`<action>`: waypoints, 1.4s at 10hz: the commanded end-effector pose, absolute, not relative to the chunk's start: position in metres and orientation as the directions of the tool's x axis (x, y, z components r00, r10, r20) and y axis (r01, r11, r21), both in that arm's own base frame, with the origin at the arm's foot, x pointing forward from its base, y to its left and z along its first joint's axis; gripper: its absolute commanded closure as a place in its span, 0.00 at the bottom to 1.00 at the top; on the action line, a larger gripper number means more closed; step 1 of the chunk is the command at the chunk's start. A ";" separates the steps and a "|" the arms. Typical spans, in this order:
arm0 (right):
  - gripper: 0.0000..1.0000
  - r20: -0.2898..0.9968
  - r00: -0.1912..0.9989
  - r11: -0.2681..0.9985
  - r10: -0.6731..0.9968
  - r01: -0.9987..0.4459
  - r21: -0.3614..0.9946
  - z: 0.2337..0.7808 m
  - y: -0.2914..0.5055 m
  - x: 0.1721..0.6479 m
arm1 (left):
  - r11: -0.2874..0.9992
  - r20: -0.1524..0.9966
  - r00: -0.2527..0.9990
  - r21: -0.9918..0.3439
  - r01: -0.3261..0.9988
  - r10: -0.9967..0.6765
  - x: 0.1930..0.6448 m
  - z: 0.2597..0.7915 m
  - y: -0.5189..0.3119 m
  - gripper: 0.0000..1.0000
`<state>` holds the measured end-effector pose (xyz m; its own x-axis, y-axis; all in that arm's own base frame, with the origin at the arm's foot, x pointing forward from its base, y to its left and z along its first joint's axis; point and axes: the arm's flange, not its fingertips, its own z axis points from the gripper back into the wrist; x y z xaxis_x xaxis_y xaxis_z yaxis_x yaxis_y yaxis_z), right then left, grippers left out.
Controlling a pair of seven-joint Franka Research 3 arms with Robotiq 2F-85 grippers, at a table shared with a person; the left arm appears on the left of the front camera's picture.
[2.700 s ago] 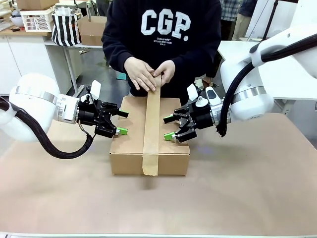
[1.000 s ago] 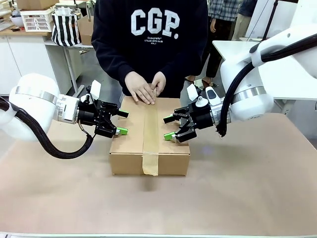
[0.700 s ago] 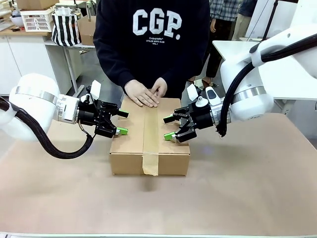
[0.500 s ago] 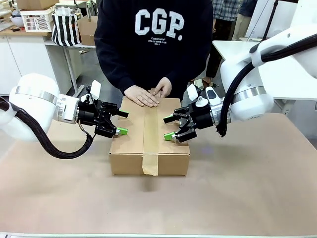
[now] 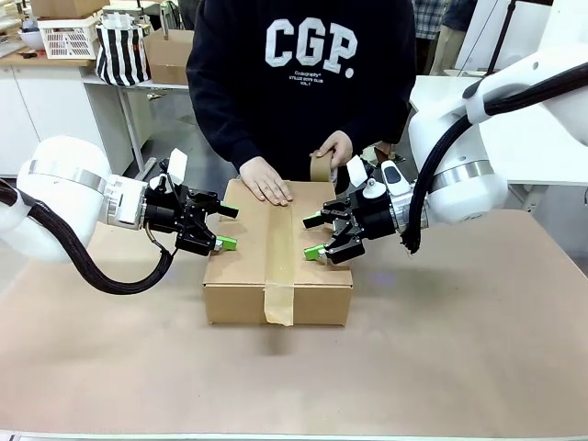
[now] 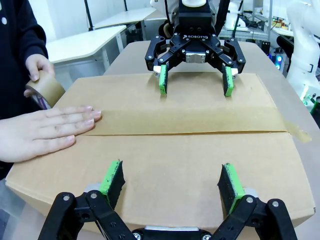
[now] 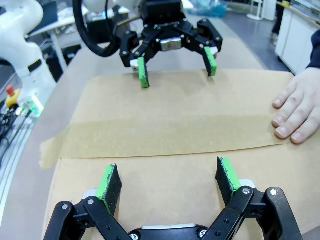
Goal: Pack the gift set into the box.
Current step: Press and hold the closed box until the human finishes sealing it.
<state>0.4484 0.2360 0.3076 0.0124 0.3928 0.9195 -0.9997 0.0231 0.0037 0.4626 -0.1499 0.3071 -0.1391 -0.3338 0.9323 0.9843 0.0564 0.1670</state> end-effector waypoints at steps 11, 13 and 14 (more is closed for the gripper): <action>0.00 0.918 -0.004 0.018 0.397 -1.000 -0.012 0.306 0.236 0.448 | 0.051 0.931 -0.141 0.168 0.984 -0.336 0.462 0.306 -0.149 0.00; 0.00 0.918 -0.004 0.018 0.397 -1.000 -0.012 0.306 0.236 0.448 | 0.051 0.931 -0.141 0.168 0.984 -0.336 0.462 0.306 -0.149 0.00; 0.00 0.918 -0.004 0.018 0.397 -1.000 -0.012 0.306 0.236 0.448 | 0.051 0.931 -0.141 0.168 0.984 -0.336 0.462 0.306 -0.149 0.00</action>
<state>0.4485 0.2360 0.3078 0.0120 0.3926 0.9196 -0.9997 0.0231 0.0032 0.4627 -0.1499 0.3072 -0.1392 -0.3338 0.9323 0.9843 0.0564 0.1671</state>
